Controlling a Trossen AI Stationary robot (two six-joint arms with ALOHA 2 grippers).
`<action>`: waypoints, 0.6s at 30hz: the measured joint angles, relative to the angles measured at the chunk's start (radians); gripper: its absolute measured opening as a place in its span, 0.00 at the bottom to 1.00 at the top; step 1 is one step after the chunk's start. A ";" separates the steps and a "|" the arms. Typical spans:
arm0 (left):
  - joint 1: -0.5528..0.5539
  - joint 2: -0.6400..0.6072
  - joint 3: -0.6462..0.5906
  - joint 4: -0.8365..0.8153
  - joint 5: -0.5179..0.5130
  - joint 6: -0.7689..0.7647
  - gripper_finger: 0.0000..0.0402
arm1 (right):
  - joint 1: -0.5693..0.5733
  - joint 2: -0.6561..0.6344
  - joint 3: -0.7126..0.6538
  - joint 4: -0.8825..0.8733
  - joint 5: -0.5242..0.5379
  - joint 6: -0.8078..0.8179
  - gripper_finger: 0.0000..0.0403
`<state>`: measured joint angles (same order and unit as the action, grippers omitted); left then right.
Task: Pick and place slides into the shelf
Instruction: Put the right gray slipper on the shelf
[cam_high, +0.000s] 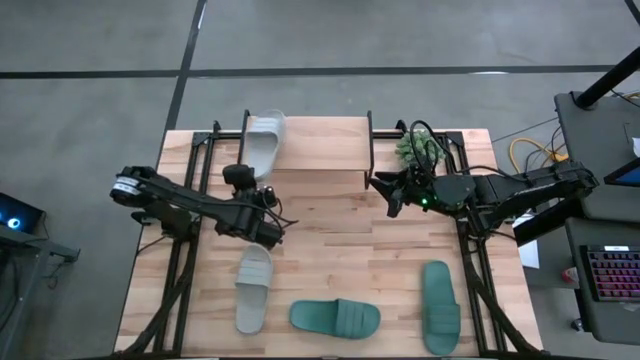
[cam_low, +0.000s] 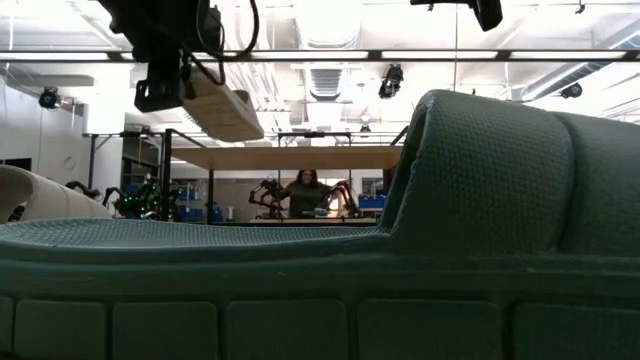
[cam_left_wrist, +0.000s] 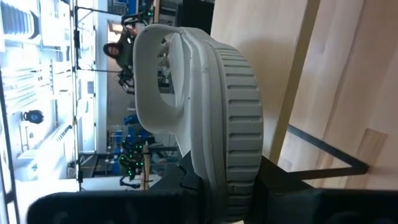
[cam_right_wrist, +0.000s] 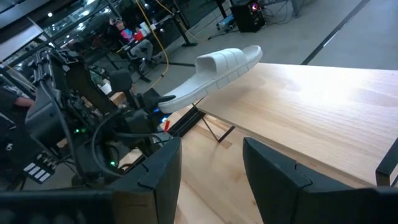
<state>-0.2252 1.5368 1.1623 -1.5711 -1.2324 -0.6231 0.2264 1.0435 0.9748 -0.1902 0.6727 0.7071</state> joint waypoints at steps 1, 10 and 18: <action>0.004 0.000 -0.006 0.000 0.000 0.000 0.09 | 0.000 0.000 0.000 0.000 0.000 0.000 0.40; 0.054 0.005 -0.012 0.051 -0.012 0.000 0.09 | 0.000 0.000 0.000 0.000 0.000 0.007 0.40; 0.083 0.005 -0.034 0.059 -0.040 0.000 0.09 | 0.000 0.000 0.000 0.000 0.000 0.026 0.40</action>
<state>-0.1425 1.5421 1.1286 -1.5119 -1.2725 -0.6228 0.2264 1.0435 0.9745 -0.1898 0.6727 0.7330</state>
